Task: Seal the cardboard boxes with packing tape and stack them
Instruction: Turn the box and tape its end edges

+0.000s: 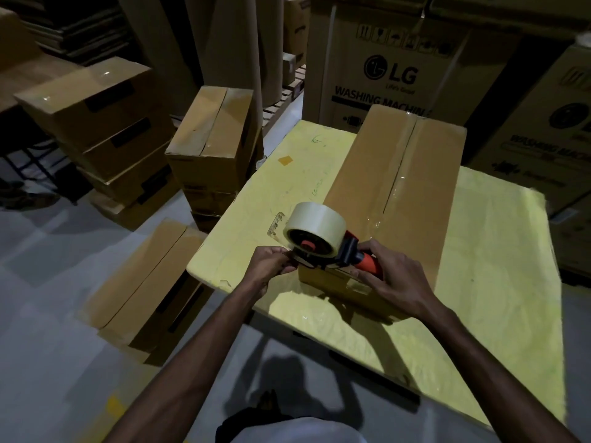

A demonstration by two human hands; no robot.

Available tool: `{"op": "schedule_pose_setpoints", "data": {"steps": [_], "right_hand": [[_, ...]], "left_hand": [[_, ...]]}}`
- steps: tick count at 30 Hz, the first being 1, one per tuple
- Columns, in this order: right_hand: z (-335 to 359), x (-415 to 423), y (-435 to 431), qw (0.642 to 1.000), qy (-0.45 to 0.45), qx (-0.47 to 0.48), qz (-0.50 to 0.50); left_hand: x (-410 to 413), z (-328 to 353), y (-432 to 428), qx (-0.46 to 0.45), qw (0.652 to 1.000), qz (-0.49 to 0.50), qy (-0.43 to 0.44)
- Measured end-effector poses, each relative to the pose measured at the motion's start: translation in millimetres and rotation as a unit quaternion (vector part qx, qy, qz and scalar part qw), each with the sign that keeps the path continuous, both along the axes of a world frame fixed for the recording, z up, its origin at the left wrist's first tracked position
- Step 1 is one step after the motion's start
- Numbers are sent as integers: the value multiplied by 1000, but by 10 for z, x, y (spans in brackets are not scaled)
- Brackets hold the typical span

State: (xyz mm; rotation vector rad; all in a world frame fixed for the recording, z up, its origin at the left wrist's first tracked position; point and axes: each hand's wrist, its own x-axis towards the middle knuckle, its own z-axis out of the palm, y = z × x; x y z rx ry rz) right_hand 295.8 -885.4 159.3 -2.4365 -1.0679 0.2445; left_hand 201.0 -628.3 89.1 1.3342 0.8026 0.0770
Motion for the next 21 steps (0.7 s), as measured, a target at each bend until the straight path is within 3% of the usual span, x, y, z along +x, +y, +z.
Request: {"op": "schedule_pose_setpoints", "data": {"steps": [5, 11, 21], "right_hand": [[23, -54, -6, 1000, -6, 13, -8], [63, -68, 1, 1000, -1, -12, -12], [146, -123, -56, 999, -18, -42, 4]], "left_hand": [[-154, -167, -25, 85, 995, 21, 47], [-79, -57, -131, 145, 988, 21, -47], [37, -29, -138, 75, 995, 64, -14]]}}
